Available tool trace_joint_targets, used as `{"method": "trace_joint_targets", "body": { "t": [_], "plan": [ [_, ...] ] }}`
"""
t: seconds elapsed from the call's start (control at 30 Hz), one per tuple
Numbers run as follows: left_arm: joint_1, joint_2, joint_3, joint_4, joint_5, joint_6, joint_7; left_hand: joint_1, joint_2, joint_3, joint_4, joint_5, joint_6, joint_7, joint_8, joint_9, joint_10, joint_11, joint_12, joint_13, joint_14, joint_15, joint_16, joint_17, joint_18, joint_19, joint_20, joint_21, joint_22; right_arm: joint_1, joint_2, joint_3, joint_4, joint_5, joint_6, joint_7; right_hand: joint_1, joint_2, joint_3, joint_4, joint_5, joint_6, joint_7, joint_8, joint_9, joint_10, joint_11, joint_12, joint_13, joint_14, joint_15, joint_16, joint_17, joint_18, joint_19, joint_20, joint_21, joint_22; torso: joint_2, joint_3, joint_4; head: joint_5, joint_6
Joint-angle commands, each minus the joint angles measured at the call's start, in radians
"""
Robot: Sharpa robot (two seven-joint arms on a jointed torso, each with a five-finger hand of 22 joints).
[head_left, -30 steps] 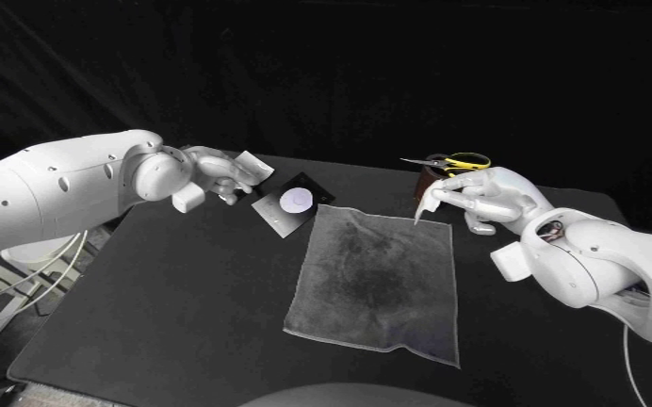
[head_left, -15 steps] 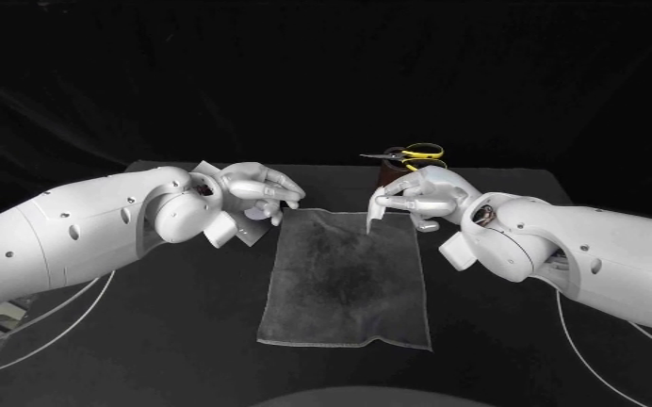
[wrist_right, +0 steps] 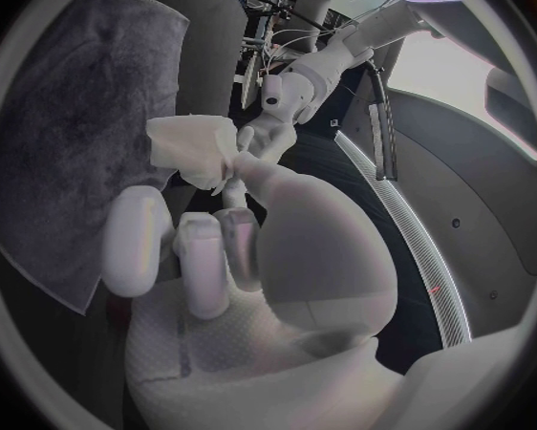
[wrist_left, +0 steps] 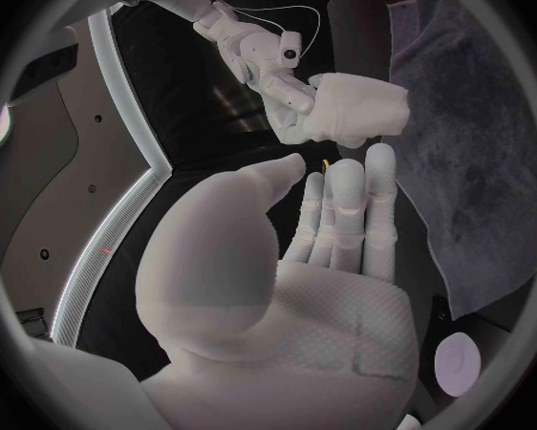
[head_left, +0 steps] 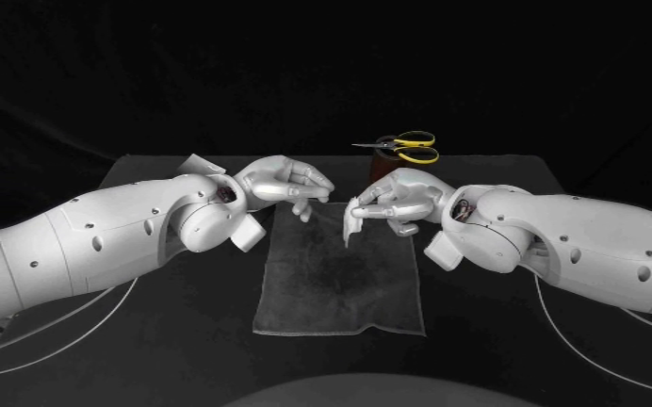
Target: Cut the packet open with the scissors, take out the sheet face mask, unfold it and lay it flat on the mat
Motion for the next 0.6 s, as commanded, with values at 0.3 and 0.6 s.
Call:
{"method": "trace_joint_targets", "body": {
  "t": [0.3,0.6],
  "plan": [
    [-0.021,0.045,-0.01,-0.021,0.036,0.017,0.029,-0.06,0.009,-0.131,0.121,0.0,-0.046,0.014,-0.077,-0.045,-0.084,0.029,-0.186,-0.13,-0.04,0.026,-0.048,-0.047,0.013,-0.013,0.028,-0.077,-0.053,-0.003,-0.005,0.0,0.032,-0.065,0.162,0.07,-0.006,0.01,0.068,-0.065,0.007,-0.004,0.005,0.003,0.04,0.084,-0.003,-0.009,0.204,0.103,-0.002,0.002,0.252,0.009,-0.005,0.001,-0.007,0.167,0.0,-0.0003,-0.0003,0.005,-0.021],
    [-0.037,0.083,-0.021,-0.075,0.227,0.081,-0.068,-0.366,0.136,-0.363,0.244,0.001,-0.026,0.02,-0.074,-0.049,0.016,0.023,-0.291,-0.173,-0.018,0.021,-0.058,-0.084,0.013,0.031,0.024,-0.137,-0.106,-0.002,-0.015,0.002,0.06,-0.072,0.188,0.097,-0.007,0.011,0.069,-0.067,0.007,-0.006,0.006,0.003,0.04,0.084,-0.003,-0.009,0.204,0.104,-0.002,0.003,0.253,0.009,-0.005,0.001,-0.006,0.167,-0.001,-0.0014,0.0003,0.011,-0.027]
  ]
}}
